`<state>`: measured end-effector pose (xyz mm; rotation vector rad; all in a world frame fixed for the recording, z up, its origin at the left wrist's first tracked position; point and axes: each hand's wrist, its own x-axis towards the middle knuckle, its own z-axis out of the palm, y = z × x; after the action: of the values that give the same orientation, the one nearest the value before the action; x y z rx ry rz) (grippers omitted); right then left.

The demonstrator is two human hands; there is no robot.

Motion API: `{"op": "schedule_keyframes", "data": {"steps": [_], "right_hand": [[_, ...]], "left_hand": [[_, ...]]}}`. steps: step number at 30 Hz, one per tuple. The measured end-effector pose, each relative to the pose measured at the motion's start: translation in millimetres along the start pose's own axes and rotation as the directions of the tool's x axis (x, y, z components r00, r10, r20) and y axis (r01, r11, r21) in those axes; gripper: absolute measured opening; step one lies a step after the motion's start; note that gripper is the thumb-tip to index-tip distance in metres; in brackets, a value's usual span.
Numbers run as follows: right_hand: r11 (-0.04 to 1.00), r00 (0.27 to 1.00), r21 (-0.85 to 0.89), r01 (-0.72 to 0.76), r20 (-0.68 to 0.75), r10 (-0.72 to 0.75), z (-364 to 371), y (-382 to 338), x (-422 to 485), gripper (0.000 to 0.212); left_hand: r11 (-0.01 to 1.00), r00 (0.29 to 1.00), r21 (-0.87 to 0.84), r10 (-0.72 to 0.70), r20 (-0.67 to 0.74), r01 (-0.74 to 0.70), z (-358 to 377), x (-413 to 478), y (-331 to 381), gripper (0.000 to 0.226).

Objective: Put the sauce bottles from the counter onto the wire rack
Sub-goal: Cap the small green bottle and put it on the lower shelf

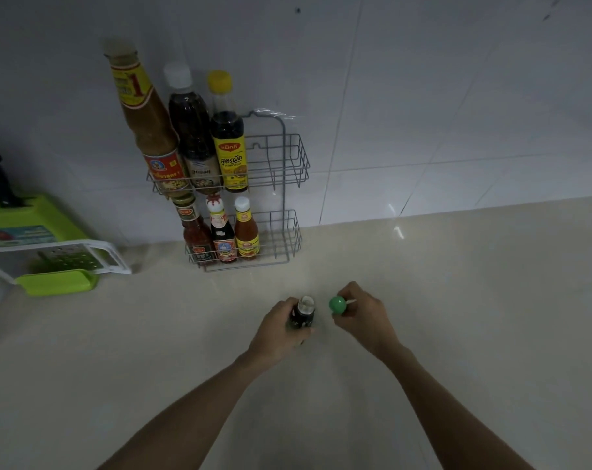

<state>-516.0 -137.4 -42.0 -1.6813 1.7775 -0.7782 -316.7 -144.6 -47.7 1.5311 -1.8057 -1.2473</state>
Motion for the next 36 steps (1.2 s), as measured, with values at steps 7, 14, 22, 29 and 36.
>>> {"op": "schedule_keyframes", "data": {"steps": [7,14,22,29,36], "right_hand": [[0.824,0.838,-0.196,0.532,0.260,-0.479,-32.8,-80.2,14.6,0.032],[0.734,0.690,-0.151,0.662,0.504,-0.518,-47.0,-140.7,22.4,0.039],[0.803,0.753,-0.246,0.543,0.565,-0.337,-46.9,-165.3,23.7,0.035],[0.790,0.682,-0.160,0.592,0.622,-0.385,-46.6,-175.2,15.4,0.028],[0.645,0.825,-0.526,0.554,0.452,-0.339,-44.3,-181.0,12.5,0.083]], "left_hand": [[0.995,0.994,-0.096,-0.018,-0.105,0.007,-28.8,-13.4,4.7,0.040],[0.989,0.998,-0.145,-0.012,-0.061,0.003,-62.3,-29.8,14.1,0.046],[0.984,0.999,-0.177,0.024,-0.023,-0.028,-82.9,-50.4,18.6,0.038],[0.953,0.991,-0.301,0.011,0.130,0.029,-95.3,-61.4,14.9,0.040],[0.949,0.995,-0.316,0.042,0.086,-0.012,-91.6,-61.6,30.2,0.044]]}}
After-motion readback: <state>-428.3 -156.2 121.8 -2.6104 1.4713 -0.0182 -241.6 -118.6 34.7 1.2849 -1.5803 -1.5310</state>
